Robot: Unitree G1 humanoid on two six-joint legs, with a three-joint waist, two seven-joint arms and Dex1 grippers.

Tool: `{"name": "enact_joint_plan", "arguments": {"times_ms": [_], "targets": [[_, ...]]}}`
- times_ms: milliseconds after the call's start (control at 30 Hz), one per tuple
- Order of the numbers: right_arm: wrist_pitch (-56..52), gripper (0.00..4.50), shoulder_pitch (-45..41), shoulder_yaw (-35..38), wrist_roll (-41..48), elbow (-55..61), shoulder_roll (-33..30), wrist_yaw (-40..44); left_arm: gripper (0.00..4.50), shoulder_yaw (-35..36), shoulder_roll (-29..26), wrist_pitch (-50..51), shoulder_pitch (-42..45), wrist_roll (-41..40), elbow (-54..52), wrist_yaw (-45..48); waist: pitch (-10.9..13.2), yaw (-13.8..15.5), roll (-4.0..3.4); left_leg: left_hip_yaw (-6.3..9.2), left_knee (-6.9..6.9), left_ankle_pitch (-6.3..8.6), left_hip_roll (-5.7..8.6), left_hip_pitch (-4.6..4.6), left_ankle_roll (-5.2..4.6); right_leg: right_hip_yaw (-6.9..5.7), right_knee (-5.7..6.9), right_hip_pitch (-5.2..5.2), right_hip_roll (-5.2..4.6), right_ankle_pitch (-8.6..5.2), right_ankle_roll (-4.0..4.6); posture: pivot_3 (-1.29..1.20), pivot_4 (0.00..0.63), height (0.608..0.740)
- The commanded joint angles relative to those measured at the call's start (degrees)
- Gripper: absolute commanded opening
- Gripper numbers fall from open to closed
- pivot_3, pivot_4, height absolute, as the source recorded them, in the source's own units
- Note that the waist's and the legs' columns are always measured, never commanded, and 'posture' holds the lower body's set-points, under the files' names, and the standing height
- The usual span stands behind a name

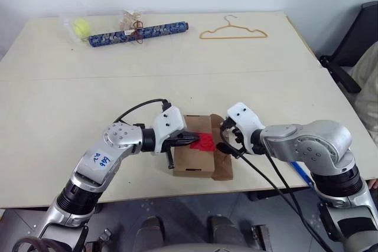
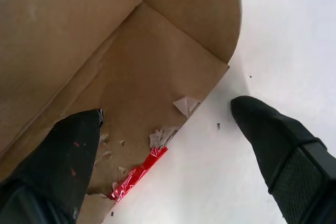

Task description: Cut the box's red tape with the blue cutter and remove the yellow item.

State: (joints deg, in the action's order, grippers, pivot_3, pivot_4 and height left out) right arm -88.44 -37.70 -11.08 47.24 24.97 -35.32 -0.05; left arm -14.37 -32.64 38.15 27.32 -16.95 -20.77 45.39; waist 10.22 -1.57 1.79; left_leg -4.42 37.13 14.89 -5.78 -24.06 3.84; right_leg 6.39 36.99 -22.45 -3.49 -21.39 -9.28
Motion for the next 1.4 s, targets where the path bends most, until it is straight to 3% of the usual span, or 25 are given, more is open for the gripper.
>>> {"name": "enact_joint_plan", "arguments": {"times_ms": [33, 67, 200, 333, 433, 567, 900, 1000, 1200, 1400], "targets": [[0.55, 4.46, 1.02, -0.68, -3.51, 1.16, -3.66, 2.98, 0.00, -1.53, -1.35, 1.86, -1.16, 1.66, 2.69, 0.25, 0.00, 0.10, 0.00, 0.00, 0.00, 0.00, 0.01, 0.00, 0.00, 0.00, 0.00, 0.00, 0.00, 0.00, 0.00, 0.00, 0.150, 0.740], [0.73, 4.46, 1.05, -0.49, -3.96, 1.09, -4.19, 3.96, 0.00, -1.63, -1.31, 1.71, -1.09, 1.74, 2.84, 0.31, 0.00, 0.14, 0.00, 0.00, 0.01, 0.00, 0.02, -0.01, 0.00, 0.00, 0.00, 0.00, -0.01, 0.00, 0.00, 0.00, 0.150, 0.740], [-2.12, 4.46, 0.19, 15.40, 2.22, -3.61, -0.64, 10.87, 0.00, -1.78, -1.08, 1.37, -0.80, 1.86, 2.93, 0.41, 0.00, 0.11, 0.01, 0.00, 0.04, 0.05, 0.03, -0.01, -0.08, 0.01, -0.01, 0.03, -0.02, 0.01, -0.01, 0.00, 0.150, 0.740], [-4.06, 4.46, -0.53, 21.90, 9.90, -13.58, -4.53, 17.27, 0.00, -1.64, -1.21, 0.94, -0.88, 1.84, 2.96, 0.61, 0.00, 0.16, 0.01, 0.00, 0.04, 0.04, 0.02, 0.00, -0.07, 0.00, 0.01, 0.04, -0.01, 0.02, -0.03, 0.00, 0.150, 0.740], [-4.06, 4.46, -0.33, 20.77, 17.57, -22.03, -8.96, 22.33, 0.00, -1.52, -1.40, 0.60, -0.96, 1.72, 2.91, 0.96, 0.00, 0.07, 0.01, -0.01, 0.02, 0.04, 0.03, 0.00, -0.08, 0.01, -0.03, 0.05, -0.01, 0.02, -0.03, 0.00, 0.150, 0.740], [-4.06, 4.46, -1.25, 17.86, 19.16, -28.83, -8.81, 23.76, 0.00, -1.48, -1.24, 0.34, -0.41, 1.71, 3.49, 1.25, 0.00, -0.06, 0.00, -0.01, 0.04, 0.04, 0.02, 0.06, -0.10, 0.03, -0.02, 0.07, 0.00, 0.02, -0.04, 0.00, 0.150, 0.740], [-3.11, 4.46, -1.53, 13.56, 9.74, -33.69, 0.09, 27.06, 0.00, -0.37, -1.37, 0.61, 0.00, 0.87, 3.38, 1.86, -0.07, -0.43, 0.12, -0.04, -0.01, 0.00, 0.00, 0.45, -0.02, 0.06, -0.06, 0.43, 0.02, 0.04, -0.07, 0.00, 0.150, 0.740], [-3.45, 3.88, -0.92, 12.87, 8.69, -32.50, 1.78, 28.64, 0.00, -0.19, -1.33, 0.66, 0.16, 0.76, 3.58, 1.89, -0.08, -0.74, 0.13, -0.05, -0.11, 0.15, -0.02, 0.95, -0.16, 0.05, -0.19, 0.95, 0.04, 0.02, -0.03, 0.00, 0.150, 0.740], [-3.85, 1.89, -0.76, 13.17, 7.24, -31.52, 4.27, 31.17, 0.00, -0.03, -1.14, 0.43, 0.49, 0.84, 4.20, 1.97, -0.07, -0.78, 0.12, -0.04, -0.15, 0.14, -0.03, 0.94, -0.15, 0.04, -0.19, 0.92, 0.05, 0.02, -0.03, 0.00, 0.150, 0.740], [-3.03, 1.89, -1.22, 12.31, 5.07, -32.38, 6.70, 32.06, 0.00, -0.11, -0.96, -0.32, 0.23, 1.00, 4.73, 2.07, -0.07, -0.85, 0.12, -0.05, -0.14, 0.14, -0.02, 0.92, -0.14, 0.04, -0.19, 0.91, 0.04, 0.02, -0.03, 0.00, 0.150, 0.740]]}}
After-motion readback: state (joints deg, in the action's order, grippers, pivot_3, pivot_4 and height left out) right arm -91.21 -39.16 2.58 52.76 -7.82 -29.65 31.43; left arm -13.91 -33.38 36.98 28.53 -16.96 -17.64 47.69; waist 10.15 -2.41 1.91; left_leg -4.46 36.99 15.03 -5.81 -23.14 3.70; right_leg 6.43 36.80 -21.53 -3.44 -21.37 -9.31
